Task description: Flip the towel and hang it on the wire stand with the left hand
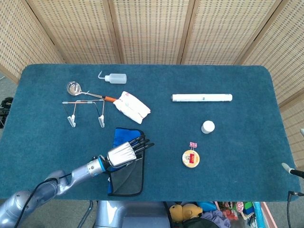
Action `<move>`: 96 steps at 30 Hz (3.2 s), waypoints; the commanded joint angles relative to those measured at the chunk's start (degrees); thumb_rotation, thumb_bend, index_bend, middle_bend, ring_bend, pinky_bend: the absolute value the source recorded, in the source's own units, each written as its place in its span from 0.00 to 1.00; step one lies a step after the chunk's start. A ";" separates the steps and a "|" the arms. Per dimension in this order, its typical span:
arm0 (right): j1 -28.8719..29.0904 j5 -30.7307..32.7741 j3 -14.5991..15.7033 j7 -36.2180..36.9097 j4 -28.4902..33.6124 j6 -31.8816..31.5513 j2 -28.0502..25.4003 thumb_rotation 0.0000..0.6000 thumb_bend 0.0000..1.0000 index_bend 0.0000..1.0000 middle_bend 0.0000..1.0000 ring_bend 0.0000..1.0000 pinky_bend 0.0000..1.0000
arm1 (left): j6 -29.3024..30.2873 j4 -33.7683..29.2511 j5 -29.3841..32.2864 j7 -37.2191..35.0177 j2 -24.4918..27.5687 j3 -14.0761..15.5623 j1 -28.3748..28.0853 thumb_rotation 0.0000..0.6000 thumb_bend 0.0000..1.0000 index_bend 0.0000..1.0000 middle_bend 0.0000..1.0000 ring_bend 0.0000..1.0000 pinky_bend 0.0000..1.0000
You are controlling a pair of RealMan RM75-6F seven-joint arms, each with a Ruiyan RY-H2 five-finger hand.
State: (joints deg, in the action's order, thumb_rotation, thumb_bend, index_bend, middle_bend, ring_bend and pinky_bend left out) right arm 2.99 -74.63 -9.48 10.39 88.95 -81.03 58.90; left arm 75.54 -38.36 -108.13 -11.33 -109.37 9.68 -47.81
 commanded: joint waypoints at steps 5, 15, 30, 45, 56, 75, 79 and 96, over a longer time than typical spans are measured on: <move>0.04 0.16 -0.04 -0.01 -0.05 0.15 -0.02 1.00 0.00 0.00 0.00 0.00 0.00 | -2.19 -3.08 0.10 1.76 1.10 -0.53 -1.94 1.00 0.39 0.66 0.00 0.00 0.00; 0.04 0.57 -0.16 0.28 -0.10 0.50 -0.17 1.00 0.00 0.00 0.00 0.00 0.00 | -9.27 -10.73 2.41 7.72 3.10 -2.38 -4.62 1.00 0.39 0.64 0.00 0.00 0.00; -0.11 0.26 -0.06 0.23 0.11 0.18 -0.21 1.00 0.00 0.00 0.00 0.00 0.00 | -12.71 -15.54 5.11 11.76 4.20 -4.31 -5.15 1.00 0.30 0.00 0.00 0.00 0.00; -0.27 -0.27 0.17 0.70 0.37 0.05 -0.49 1.00 0.00 0.00 0.00 0.00 0.00 | -10.95 -27.85 3.47 11.96 15.13 -3.46 -5.78 1.00 0.29 0.12 0.00 0.00 0.00; -0.53 -1.27 0.48 1.49 0.66 -0.46 -0.87 1.00 0.00 0.00 0.00 0.00 0.00 | -9.47 -39.41 -1.36 9.25 32.53 5.93 -2.51 1.00 0.29 0.30 0.00 0.00 0.00; -0.64 -1.74 0.73 1.45 0.90 -0.80 -0.96 1.00 0.00 0.00 0.00 0.00 0.00 | -7.01 -29.82 -3.97 5.08 26.40 7.61 3.04 1.00 0.30 0.33 0.00 0.00 0.00; -0.57 -1.45 0.61 1.50 0.80 -0.62 -0.98 1.00 0.00 0.00 0.00 0.00 0.00 | -8.17 -28.36 -3.06 6.11 24.75 6.44 3.30 1.00 0.30 0.35 0.00 0.00 0.00; -0.23 -0.97 0.60 1.25 0.53 0.18 -0.81 1.00 0.00 0.00 0.00 0.00 0.00 | -13.15 -28.54 -0.83 8.10 21.42 3.77 2.00 1.00 0.38 0.43 0.00 0.00 0.00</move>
State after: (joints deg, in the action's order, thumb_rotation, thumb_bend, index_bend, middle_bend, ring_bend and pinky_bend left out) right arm 2.76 -75.60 -8.88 11.63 89.48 -80.85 58.09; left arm 62.42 -66.87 -109.00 -3.24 -87.92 13.49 -45.78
